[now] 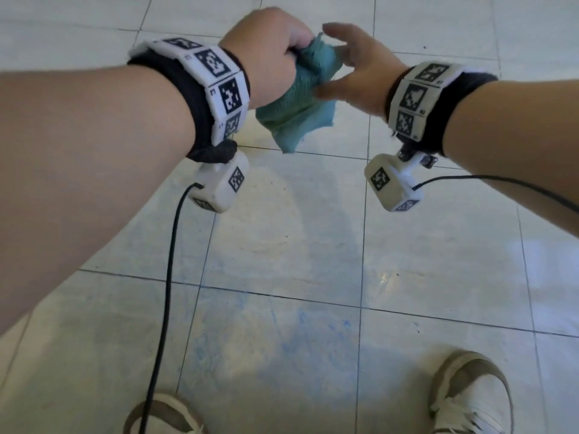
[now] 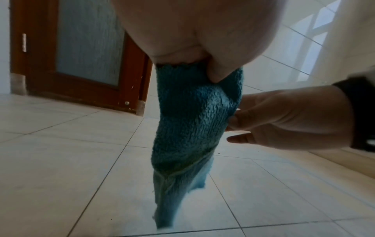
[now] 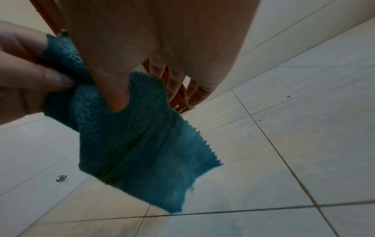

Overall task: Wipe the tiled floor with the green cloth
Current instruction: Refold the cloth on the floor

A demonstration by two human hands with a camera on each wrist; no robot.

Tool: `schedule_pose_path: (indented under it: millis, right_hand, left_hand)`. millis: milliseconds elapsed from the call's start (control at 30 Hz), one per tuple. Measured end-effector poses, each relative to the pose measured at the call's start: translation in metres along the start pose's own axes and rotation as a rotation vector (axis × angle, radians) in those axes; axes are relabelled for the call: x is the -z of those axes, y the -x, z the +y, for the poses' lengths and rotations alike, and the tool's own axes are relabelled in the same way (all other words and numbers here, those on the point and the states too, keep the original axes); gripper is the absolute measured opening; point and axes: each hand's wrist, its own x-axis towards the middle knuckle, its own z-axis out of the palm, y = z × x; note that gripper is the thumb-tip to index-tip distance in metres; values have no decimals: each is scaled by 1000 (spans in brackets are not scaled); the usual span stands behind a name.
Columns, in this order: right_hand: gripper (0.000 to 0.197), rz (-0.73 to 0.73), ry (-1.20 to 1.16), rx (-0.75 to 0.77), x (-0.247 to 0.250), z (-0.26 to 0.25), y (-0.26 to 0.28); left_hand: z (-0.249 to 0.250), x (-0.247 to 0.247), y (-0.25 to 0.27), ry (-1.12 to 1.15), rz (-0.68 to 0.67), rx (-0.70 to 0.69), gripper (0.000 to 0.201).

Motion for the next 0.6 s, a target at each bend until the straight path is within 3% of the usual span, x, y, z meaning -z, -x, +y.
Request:
schedule_pose_path:
  millis: [133, 300, 433, 500, 600]
  right_hand:
    - [37, -60, 239, 36, -2, 1, 17]
    - [34, -458, 568, -53, -49, 49, 76]
    - [28, -670, 582, -170, -85, 81, 125]
    - [19, -689, 537, -200, -90, 89, 133]
    - [8, -626, 453, -236, -90, 95, 127]
  left_hand:
    - [4, -14, 15, -44, -131, 26, 43]
    - [-11, -84, 74, -90, -490, 81, 38]
    - [-14, -139, 119, -65, -746, 141, 26]
    - [-13, -154, 130, -27, -773, 172, 20]
    - [-14, -158, 125, 15, -669, 196, 23]
